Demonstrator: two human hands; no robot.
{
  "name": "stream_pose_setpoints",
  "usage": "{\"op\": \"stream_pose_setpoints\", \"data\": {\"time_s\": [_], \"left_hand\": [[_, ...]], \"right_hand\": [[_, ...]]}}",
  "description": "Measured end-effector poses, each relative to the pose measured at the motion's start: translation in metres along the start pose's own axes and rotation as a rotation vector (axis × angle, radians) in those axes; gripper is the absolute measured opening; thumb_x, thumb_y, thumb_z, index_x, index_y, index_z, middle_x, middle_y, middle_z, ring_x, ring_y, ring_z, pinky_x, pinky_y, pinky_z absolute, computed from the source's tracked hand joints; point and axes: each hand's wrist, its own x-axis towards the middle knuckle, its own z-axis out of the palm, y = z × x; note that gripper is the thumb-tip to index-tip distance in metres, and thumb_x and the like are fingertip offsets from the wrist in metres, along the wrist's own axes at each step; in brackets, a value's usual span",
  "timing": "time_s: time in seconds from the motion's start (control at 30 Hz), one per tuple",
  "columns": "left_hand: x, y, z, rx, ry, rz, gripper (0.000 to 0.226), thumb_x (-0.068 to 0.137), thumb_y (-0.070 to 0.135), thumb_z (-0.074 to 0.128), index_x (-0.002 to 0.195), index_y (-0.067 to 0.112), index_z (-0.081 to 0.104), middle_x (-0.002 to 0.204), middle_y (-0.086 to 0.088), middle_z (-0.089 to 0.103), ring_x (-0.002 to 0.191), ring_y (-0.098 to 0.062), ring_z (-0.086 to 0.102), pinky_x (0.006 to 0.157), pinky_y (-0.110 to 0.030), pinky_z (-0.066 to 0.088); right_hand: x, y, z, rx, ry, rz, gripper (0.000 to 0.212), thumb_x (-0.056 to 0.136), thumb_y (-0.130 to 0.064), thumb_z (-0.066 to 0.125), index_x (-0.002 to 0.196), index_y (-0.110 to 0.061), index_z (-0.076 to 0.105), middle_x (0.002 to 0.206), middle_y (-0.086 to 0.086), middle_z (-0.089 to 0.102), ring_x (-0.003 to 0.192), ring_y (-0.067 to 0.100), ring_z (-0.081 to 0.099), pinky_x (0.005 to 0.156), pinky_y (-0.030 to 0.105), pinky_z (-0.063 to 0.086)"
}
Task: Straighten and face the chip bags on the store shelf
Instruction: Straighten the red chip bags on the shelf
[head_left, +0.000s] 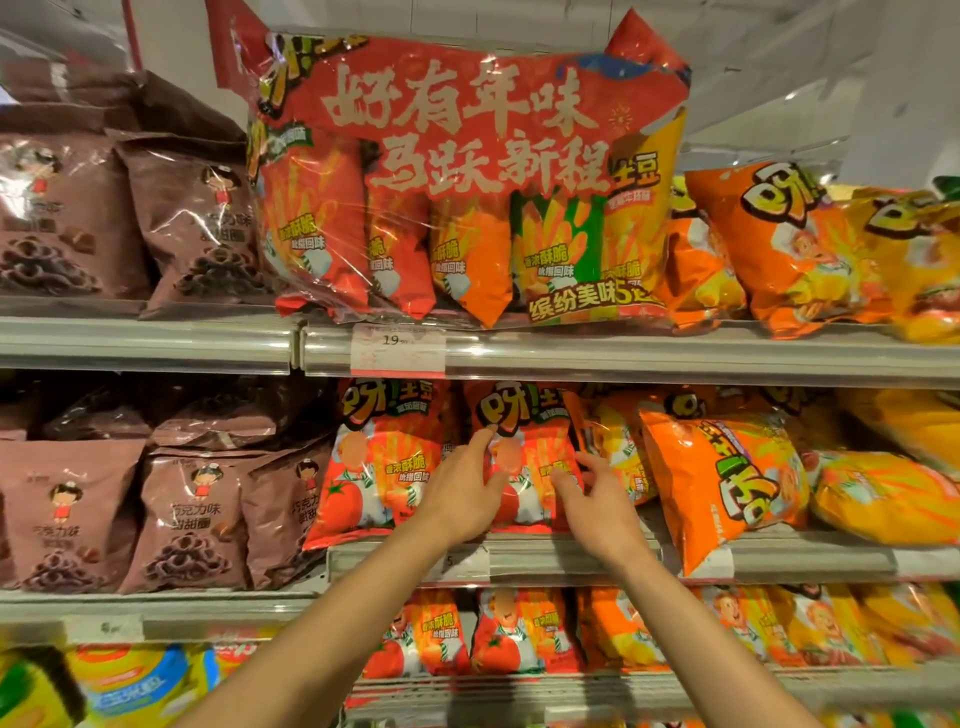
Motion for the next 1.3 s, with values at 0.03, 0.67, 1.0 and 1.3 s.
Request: {"op": "stream_pose_setpoints", "data": {"time_s": [0.03, 0.67, 1.0, 1.3], "left_hand": [[0.000, -0.002, 0.001, -0.038, -0.003, -0.002, 0.062, 0.100, 0.036, 0.052, 0.154, 0.025, 0.025, 0.140, -0.005, 0.055, 0.124, -0.026, 0.055, 0.098, -0.040, 0.048], [-0.038, -0.085, -0.040, 0.424, 0.318, -0.073, 0.072, 0.095, 0.068, 0.018, 0.155, 0.030, 0.025, 0.165, -0.013, 0.011, 0.153, -0.031, 0.002, 0.121, -0.054, 0.016], [-0.031, -0.073, -0.023, 0.439, 0.295, -0.136, 0.073, 0.095, 0.068, 0.013, 0.158, 0.030, 0.011, 0.166, -0.014, 0.002, 0.153, -0.030, -0.010, 0.122, -0.053, 0.009], [-0.070, -0.073, -0.064, 0.170, 0.365, 0.123, 0.059, 0.093, 0.048, 0.047, 0.142, 0.015, 0.047, 0.146, -0.011, 0.044, 0.137, -0.028, 0.038, 0.111, -0.041, 0.033]], "right_hand": [[0.001, 0.001, -0.003, -0.004, 0.005, -0.004, 0.051, 0.097, -0.045, 0.056, 0.143, -0.024, 0.045, 0.135, 0.003, 0.059, 0.119, 0.023, 0.060, 0.099, 0.046, 0.051], [-0.018, -0.018, 0.052, -0.552, 0.148, -0.399, 0.091, 0.090, -0.079, 0.028, 0.159, -0.022, 0.013, 0.166, 0.015, -0.001, 0.153, 0.030, -0.008, 0.123, 0.048, 0.004], [-0.010, -0.001, 0.049, -0.594, 0.043, -0.379, 0.094, 0.090, -0.078, 0.022, 0.159, -0.021, -0.007, 0.165, 0.013, -0.014, 0.151, 0.027, -0.021, 0.124, 0.044, -0.003], [-0.043, -0.001, 0.000, -0.202, 0.019, -0.326, 0.070, 0.094, -0.058, 0.054, 0.152, -0.025, 0.034, 0.161, -0.001, 0.028, 0.149, 0.015, 0.022, 0.120, 0.037, 0.023]]}}
